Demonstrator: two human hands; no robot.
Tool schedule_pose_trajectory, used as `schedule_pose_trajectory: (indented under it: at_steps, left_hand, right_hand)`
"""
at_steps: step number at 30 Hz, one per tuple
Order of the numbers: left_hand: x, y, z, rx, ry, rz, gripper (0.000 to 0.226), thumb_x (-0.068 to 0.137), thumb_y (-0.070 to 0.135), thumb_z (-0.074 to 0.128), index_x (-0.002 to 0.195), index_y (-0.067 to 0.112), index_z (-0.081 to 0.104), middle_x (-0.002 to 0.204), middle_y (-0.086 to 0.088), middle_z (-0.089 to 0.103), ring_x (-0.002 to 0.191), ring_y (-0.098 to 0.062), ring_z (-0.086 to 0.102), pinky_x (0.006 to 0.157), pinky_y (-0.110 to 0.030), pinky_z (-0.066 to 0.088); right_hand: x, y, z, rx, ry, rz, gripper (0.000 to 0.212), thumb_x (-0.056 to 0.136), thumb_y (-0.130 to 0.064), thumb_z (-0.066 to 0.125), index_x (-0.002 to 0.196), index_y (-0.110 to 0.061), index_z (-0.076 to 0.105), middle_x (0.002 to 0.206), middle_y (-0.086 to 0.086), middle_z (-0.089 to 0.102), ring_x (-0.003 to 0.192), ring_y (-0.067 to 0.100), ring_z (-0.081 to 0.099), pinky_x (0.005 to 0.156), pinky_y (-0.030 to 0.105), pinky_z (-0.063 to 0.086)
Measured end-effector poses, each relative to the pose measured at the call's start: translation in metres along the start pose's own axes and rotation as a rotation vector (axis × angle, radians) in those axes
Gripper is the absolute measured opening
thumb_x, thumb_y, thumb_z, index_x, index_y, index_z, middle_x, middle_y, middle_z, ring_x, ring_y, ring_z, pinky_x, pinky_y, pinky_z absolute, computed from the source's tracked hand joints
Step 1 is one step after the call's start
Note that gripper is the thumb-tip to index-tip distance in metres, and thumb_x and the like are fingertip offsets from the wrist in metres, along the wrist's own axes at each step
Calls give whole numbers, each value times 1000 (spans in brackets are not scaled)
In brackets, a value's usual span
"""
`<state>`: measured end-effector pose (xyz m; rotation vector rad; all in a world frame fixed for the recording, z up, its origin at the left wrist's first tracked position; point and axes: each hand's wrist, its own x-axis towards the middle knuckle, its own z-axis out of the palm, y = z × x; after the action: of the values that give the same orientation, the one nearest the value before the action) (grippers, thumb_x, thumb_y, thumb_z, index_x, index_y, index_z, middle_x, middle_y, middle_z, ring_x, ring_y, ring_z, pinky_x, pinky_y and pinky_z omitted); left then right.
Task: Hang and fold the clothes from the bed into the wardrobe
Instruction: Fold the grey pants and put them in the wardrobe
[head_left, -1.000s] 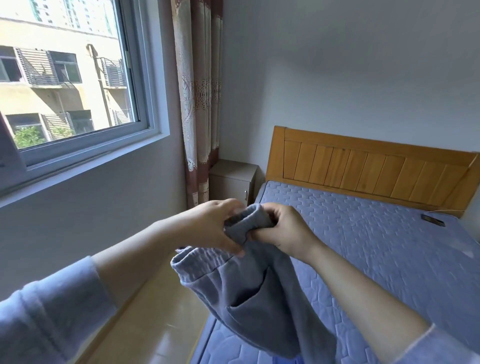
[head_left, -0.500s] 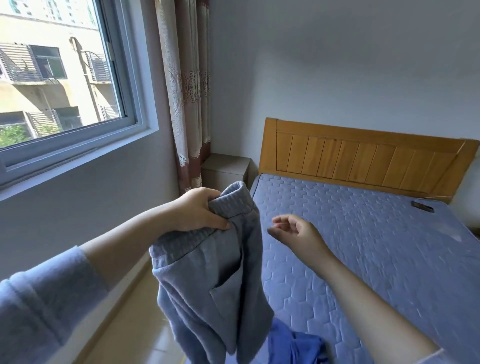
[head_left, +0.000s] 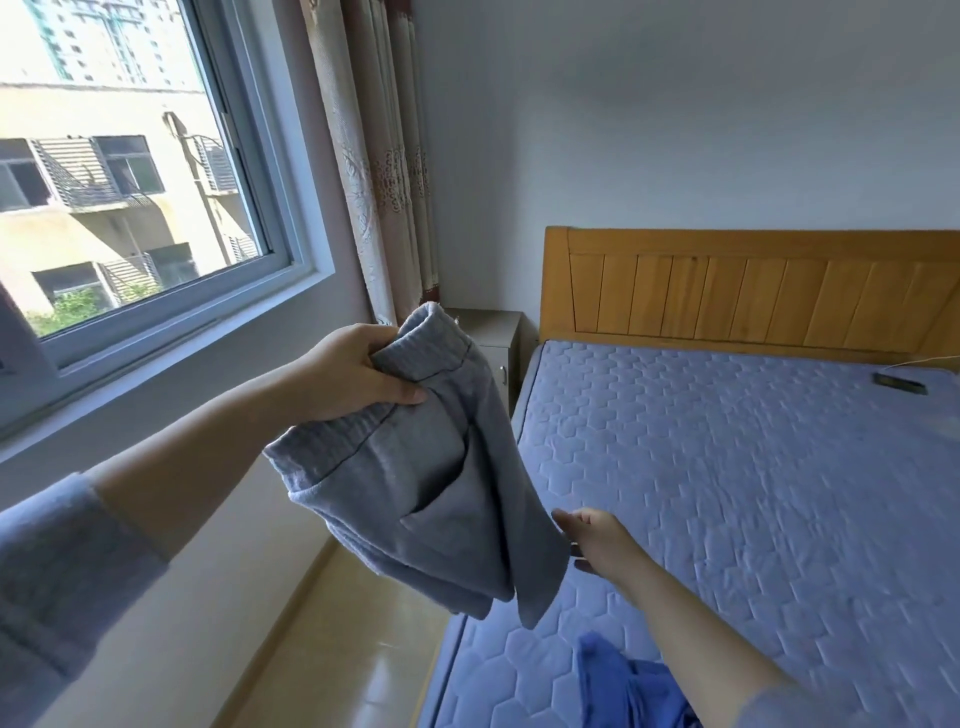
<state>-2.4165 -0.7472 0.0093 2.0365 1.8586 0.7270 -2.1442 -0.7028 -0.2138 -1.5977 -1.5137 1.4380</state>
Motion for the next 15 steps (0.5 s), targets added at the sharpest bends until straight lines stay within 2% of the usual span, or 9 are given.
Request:
schedule_pose_trajectory:
  at_steps: [2, 6, 8, 11, 13, 14, 15]
  left_hand:
    - [1, 1, 2, -16, 7, -13, 37, 74, 25, 82, 109, 19, 69, 102, -3, 70, 91, -18, 63, 82, -30, 48]
    - [3, -1, 11, -50, -22, -32, 35, 74, 24, 82, 108, 21, 69, 101, -1, 71, 90, -15, 63, 80, -28, 49]
    - [2, -1, 17, -64, -37, -33, 36, 74, 23, 82, 108, 23, 69, 101, 0, 71, 92, -16, 64, 78, -26, 48]
    - [2, -2, 24, -80, -45, -35, 36, 74, 22, 82, 108, 23, 70, 101, 0, 71, 90, -14, 64, 75, -22, 48]
    - [2, -2, 28, -89, -44, -37, 36, 74, 22, 82, 109, 22, 70, 100, 0, 71, 87, -12, 63, 73, -19, 47]
    - [2, -1, 30, -92, -43, -41, 36, 74, 21, 82, 109, 21, 70, 99, 0, 71, 85, -11, 63, 72, -19, 47]
    - [2, -1, 31, -98, -46, -46, 36, 74, 21, 82, 108, 21, 70, 98, -1, 72, 85, -11, 63, 73, -19, 48]
  right_hand:
    - [3, 6, 3, 78, -56, 114, 44, 95, -50, 52, 90, -7, 56, 82, 10, 52, 71, 23, 50, 66, 31, 42]
    - [-3, 21, 6, 0, -148, 236, 58, 89, -65, 49, 114, -13, 56, 75, 10, 60, 65, 22, 56, 55, 26, 32]
    - [-6, 31, 7, -1, -157, 284, 58, 87, -70, 47, 121, -22, 52, 82, 13, 72, 71, 22, 65, 60, 27, 37]
    - [-6, 49, 12, 218, -222, 362, 62, 87, -67, 52, 129, -22, 45, 101, 19, 74, 91, 28, 72, 78, 36, 43]
    - [-7, 62, 17, 288, -272, 412, 58, 89, -66, 51, 123, -19, 46, 99, 17, 75, 92, 28, 73, 96, 44, 36]
    - [-10, 66, 21, 296, -290, 419, 53, 89, -65, 50, 116, -20, 51, 97, 13, 75, 91, 26, 73, 98, 44, 34]
    - [-12, 69, 25, 319, -283, 406, 48, 90, -63, 50, 108, -20, 57, 95, 8, 75, 91, 23, 71, 93, 42, 37]
